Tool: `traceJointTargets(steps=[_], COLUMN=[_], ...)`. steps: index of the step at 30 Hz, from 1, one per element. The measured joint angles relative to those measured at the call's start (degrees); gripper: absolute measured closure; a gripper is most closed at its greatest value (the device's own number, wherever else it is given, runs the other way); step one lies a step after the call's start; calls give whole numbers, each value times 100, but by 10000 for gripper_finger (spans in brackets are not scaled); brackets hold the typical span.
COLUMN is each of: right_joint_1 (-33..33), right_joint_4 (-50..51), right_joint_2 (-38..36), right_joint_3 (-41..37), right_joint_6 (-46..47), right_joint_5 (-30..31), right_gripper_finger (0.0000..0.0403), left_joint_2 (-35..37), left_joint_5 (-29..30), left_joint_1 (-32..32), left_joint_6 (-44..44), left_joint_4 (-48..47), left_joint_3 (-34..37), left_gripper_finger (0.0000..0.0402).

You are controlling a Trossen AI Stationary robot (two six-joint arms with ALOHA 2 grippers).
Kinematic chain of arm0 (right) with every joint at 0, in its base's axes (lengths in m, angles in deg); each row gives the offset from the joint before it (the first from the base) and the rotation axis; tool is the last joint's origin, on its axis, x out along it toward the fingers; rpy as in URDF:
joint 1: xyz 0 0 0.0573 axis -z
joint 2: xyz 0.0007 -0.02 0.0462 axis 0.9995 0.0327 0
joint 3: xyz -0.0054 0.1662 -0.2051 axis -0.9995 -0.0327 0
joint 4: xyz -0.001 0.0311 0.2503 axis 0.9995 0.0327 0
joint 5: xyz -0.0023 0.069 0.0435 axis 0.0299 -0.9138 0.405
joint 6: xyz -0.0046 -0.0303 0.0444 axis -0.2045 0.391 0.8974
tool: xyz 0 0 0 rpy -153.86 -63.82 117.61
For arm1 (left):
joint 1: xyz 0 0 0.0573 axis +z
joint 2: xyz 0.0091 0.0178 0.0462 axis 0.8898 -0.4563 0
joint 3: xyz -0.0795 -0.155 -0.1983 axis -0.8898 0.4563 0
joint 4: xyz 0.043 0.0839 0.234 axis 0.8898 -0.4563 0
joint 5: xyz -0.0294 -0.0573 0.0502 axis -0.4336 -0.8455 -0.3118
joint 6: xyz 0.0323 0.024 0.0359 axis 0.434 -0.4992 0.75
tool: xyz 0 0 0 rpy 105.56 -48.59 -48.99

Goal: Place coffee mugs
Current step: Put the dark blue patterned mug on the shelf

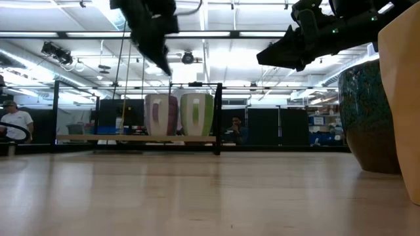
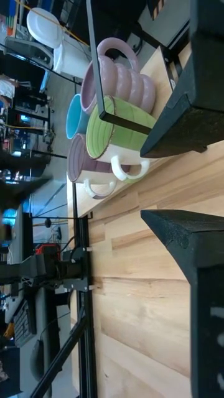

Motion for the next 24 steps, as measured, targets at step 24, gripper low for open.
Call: traceJointTargets(steps=[24], right_joint_1=[-750], right_joint_4=[6551], right_joint_2=[-24], right_joint_3=[2727], right_joint_6=[1601], right_joint_5=[-308], right_gripper_finger=[252], left_joint_2=[-636], left_joint_5=[-167], left_joint_1=[-2373], left_joint_6=[-319], left_joint_4=[1651], left_joint_3=[28], left_gripper_finger=[274])
